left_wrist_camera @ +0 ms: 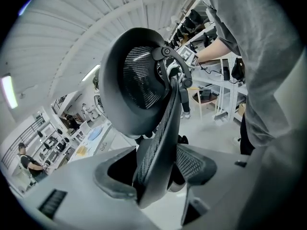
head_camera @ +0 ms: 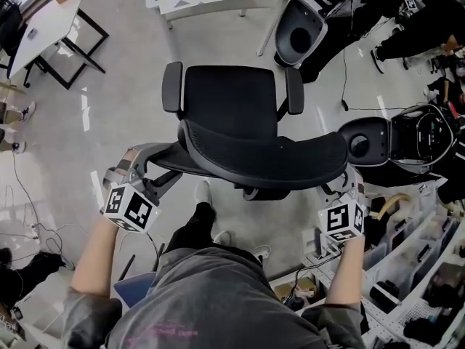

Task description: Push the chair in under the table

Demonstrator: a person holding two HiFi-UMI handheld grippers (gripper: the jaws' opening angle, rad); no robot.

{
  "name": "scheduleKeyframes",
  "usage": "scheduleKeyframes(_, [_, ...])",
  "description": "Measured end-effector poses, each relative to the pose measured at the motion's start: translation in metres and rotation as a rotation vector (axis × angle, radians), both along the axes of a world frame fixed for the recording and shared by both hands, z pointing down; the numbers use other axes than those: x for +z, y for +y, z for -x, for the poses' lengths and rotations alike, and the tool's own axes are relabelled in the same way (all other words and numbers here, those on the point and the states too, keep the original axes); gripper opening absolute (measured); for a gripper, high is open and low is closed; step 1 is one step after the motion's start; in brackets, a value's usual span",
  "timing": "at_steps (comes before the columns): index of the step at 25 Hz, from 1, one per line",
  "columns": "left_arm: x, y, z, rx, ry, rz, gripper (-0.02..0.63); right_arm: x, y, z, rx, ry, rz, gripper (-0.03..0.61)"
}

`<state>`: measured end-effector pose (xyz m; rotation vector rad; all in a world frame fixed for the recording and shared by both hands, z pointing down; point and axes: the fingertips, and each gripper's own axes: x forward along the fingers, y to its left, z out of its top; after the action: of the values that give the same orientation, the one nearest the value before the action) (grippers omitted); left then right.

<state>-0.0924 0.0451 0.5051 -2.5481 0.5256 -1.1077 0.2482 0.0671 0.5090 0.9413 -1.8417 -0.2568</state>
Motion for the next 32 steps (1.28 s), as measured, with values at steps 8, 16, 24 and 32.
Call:
scheduleKeyframes(8, [0.000, -0.053, 0.013, 0.009, -0.014, 0.018, 0.255, 0.000, -0.046, 0.013, 0.026, 0.009, 0.043, 0.250])
scheduleKeyframes(16, [-0.001, -0.099, 0.016, 0.031, -0.025, 0.020, 0.244, 0.001, -0.091, 0.016, 0.065, 0.007, 0.056, 0.250])
scheduleKeyframes(24, [0.000, -0.143, 0.018, 0.027, -0.030, 0.014, 0.244, 0.004, -0.135, 0.020, 0.066, -0.004, 0.052, 0.250])
scheduleKeyframes(32, [0.001, -0.190, 0.018, 0.022, -0.037, 0.016, 0.247, 0.003, -0.184, 0.020, 0.070, -0.002, 0.059, 0.250])
